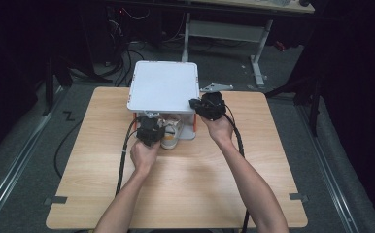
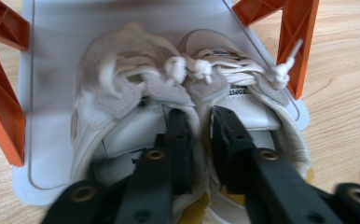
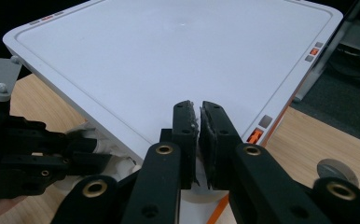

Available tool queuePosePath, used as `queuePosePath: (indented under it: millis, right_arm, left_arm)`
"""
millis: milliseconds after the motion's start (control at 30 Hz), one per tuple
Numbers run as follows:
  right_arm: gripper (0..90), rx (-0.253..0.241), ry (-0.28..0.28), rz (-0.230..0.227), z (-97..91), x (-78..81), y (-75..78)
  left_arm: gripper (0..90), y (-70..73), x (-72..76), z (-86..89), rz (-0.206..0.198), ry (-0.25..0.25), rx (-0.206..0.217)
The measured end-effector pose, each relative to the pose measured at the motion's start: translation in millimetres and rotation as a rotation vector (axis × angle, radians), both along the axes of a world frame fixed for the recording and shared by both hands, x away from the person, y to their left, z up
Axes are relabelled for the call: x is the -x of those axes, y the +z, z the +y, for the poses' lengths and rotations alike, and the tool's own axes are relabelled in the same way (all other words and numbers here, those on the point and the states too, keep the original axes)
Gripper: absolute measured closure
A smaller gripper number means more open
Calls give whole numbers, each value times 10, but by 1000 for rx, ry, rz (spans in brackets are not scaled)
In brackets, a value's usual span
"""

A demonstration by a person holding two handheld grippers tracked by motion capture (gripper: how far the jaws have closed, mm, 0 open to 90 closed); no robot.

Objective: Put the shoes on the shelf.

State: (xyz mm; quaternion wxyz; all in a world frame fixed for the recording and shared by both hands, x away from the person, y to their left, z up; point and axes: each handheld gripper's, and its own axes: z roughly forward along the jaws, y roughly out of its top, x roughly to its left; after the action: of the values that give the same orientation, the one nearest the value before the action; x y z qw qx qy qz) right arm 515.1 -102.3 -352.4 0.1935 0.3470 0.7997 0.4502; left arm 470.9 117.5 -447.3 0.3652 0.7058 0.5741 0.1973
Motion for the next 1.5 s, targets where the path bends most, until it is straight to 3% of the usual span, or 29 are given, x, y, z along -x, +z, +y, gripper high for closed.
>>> queuePosePath:
  millis: [100, 400, 467, 600, 700, 867, 933, 1133, 1333, 1500]
  right_arm:
    - [845, 8, -1, -6, 8, 7, 1]
    - [850, 17, 7, -10, 3, 12, 4]
    - [851, 19, 4, -8, 6, 16, 5]
    - [851, 24, 5, -14, 9, 17, 6]
    - [850, 26, 2, -13, 12, 22, 7]
    - [851, 31, -1, -16, 17, 25, 7]
    - [850, 33, 0, -17, 18, 25, 9]
    - [850, 36, -2, -18, 25, 30, 10]
    - [849, 39, -4, -21, 28, 35, 10]
    - [849, 44, -6, -25, 33, 42, 10]
  left_arm:
    - [673, 0, 10, -26, -10, -3, -25]
    - [441, 57, 51, -13, -11, -24, 2]
    - [403, 93, 82, -5, -34, -31, -1]
    - [362, 270, 194, 26, -118, -46, 33]
    - [335, 349, 278, 42, -133, -55, 24]
    - [251, 415, 466, 104, -115, -46, -29]
    - [224, 406, 541, 129, -90, -46, -27]
    - [152, 173, 681, 63, -1, -23, -132]
    - [112, -55, 668, -11, 74, 4, -129]
    - [118, -100, 616, -58, 76, 38, -125]
